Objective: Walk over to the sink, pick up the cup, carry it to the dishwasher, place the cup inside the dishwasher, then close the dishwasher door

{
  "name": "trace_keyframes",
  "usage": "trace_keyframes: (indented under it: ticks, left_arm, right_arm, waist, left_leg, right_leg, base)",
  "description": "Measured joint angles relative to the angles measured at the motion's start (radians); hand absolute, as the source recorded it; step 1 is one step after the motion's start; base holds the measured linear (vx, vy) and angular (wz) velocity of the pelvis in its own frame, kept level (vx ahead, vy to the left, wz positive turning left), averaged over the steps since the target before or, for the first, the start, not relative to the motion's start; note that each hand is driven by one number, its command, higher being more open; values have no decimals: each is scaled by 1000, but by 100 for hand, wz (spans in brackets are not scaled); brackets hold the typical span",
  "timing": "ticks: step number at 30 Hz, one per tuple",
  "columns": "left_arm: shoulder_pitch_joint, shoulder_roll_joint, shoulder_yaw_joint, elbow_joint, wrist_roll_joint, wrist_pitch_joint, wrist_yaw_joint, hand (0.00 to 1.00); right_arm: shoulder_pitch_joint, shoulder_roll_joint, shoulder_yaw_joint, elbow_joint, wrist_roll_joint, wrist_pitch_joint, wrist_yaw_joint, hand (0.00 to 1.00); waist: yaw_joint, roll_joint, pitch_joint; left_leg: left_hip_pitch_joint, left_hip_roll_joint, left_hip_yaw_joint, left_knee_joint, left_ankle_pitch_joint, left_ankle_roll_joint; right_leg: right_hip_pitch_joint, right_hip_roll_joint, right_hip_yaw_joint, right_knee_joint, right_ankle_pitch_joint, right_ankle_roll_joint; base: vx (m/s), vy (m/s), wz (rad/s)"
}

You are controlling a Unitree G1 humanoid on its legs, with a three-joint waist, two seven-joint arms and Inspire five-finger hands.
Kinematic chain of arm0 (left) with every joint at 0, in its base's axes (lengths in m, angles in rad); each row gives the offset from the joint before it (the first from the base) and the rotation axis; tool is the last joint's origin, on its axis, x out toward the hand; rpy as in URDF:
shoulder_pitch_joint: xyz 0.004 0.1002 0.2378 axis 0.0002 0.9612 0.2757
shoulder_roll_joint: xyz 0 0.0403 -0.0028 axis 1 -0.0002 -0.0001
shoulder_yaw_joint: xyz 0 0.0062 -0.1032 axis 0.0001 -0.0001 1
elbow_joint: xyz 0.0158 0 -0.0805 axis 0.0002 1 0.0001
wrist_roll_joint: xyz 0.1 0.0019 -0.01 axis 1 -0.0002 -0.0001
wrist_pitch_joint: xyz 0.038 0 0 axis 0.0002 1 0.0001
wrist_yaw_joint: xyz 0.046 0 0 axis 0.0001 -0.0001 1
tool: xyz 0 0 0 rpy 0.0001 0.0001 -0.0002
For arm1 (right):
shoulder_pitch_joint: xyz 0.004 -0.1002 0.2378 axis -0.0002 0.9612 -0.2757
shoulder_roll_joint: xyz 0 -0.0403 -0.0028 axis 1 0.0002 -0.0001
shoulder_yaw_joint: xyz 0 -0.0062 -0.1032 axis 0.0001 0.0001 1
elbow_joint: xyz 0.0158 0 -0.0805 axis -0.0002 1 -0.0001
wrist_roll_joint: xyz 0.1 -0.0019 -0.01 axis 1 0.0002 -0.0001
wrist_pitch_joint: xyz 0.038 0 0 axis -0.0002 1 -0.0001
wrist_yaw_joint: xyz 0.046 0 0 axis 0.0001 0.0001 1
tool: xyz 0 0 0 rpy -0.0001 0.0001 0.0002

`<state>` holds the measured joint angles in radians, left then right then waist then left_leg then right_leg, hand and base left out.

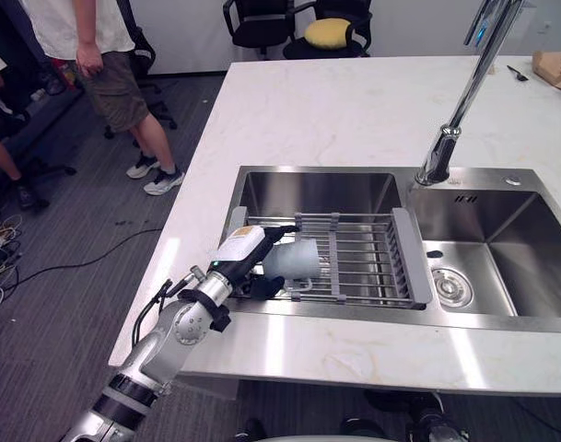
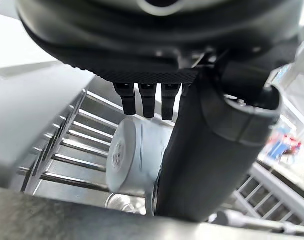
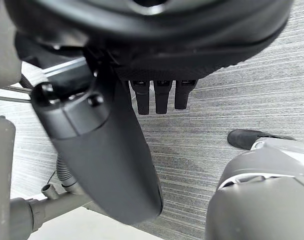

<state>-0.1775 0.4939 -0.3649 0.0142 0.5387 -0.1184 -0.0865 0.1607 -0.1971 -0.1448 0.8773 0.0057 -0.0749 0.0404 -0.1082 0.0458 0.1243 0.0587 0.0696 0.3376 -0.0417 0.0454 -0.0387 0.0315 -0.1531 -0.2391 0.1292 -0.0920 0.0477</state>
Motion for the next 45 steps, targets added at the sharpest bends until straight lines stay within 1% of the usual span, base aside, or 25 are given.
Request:
trace_keyframes:
  ticks: [4,5,10,13,16,22,25,27,28,29,32,34,37,39,42,45]
  left_arm:
    - [-37,1,-15,56,50,12,0,90]
    - [-46,1,-17,74,56,13,-1,30]
    - [-115,12,-38,115,90,14,-5,30]
    - [-139,20,-38,130,94,14,-5,30]
    - [-151,29,-38,131,87,12,-3,30]
    - [-152,24,-35,130,23,17,1,30]
    - [-97,-33,11,95,-82,19,34,30]
    - [-29,-88,42,35,-175,20,60,30]
    - [-14,-99,45,22,-204,20,66,30]
    - [27,-137,57,-13,-255,19,85,30]
    - [77,-197,73,-60,-370,19,99,30]
    - [111,-244,87,-110,-484,13,120,30]
    - [136,-276,116,-166,-606,8,132,30]
    - [150,-294,133,-192,-662,2,134,30]
    - [177,-323,141,-223,-715,-2,134,30]
    - [210,-347,139,-257,-712,-2,135,30]
  right_arm:
    - [5,0,4,-2,0,1,0,90]
    - [7,0,4,-2,0,4,1,90]
    - [5,0,4,-2,0,12,2,90]
    - [3,0,6,-2,0,12,2,90]
    - [3,0,6,-2,0,12,2,90]
    - [5,0,7,-2,1,12,0,90]
    - [4,0,6,-2,2,12,-3,90]
    - [4,1,4,-2,2,12,-5,90]
    - [4,1,4,-2,2,12,-5,90]
    - [4,2,2,-2,3,12,-6,90]
    - [5,6,-6,-2,4,12,-9,90]
    - [6,7,-8,-2,10,12,-12,90]
    - [5,9,-13,-3,13,12,-18,90]
    - [6,21,-43,-3,14,12,-22,90]
    - [8,24,-48,-3,29,12,-31,90]
    - [8,29,-47,-3,46,12,-41,90]
  waist:
    - [-14,0,0]
    - [-17,0,0]
    - [-22,1,1]
    - [-34,3,2]
    - [-43,7,4]
    - [-45,13,14]
    - [-43,12,17]
    - [-41,11,18]
    - [-40,11,18]
    - [-36,10,18]
    - [-27,10,18]
    - [-17,8,20]
    - [-12,7,20]
    - [-9,6,20]
    - [0,6,21]
    - [3,6,21]
  left_leg:
    - [7,-4,11,-12,2,2]
    - [9,-5,15,-14,2,2]
    - [14,-7,26,-24,3,1]
    - [14,-8,26,-28,3,1]
    - [14,-9,26,-32,3,1]
    - [22,-11,23,-38,3,1]
    - [22,-12,21,-40,3,1]
    - [24,-13,21,-42,3,1]
    - [25,-13,21,-42,3,1]
    - [28,-13,23,-43,3,1]
    - [31,-13,27,-43,3,1]
    - [36,-12,34,-44,2,1]
    - [41,-10,47,-45,0,0]
    - [46,-8,58,-45,-2,-2]
    - [58,-3,79,-45,-10,-6]
    - [58,0,100,-42,-15,-8]
  right_leg:
    - [0,0,10,-13,9,3]
    - [-1,0,13,-15,10,4]
    - [-1,1,20,-30,17,7]
    - [-1,1,20,-37,19,9]
    - [4,2,19,-45,24,11]
    - [21,3,14,-62,30,12]
    - [22,3,13,-62,30,12]
    - [23,2,14,-62,30,12]
    - [23,2,14,-62,30,12]
    - [24,2,15,-62,30,12]
    - [24,2,25,-61,30,12]
    - [24,3,33,-59,30,12]
    - [24,5,47,-56,30,12]
    - [23,7,58,-54,31,13]
    - [22,13,77,-54,31,13]
    - [8,17,101,-46,32,14]
  base:
    - [2,28,-10]
    - [6,22,-9]
    - [3,20,-6]
    - [0,0,0]
    - [25,8,0]
    - [17,7,1]
    - [0,0,0]
    - [0,0,0]
    - [0,0,0]
    - [0,0,0]
    - [-15,12,-4]
    - [-17,13,-9]
    - [-5,12,-13]
    - [9,10,-17]
    - [15,5,-21]
    - [14,9,-23]
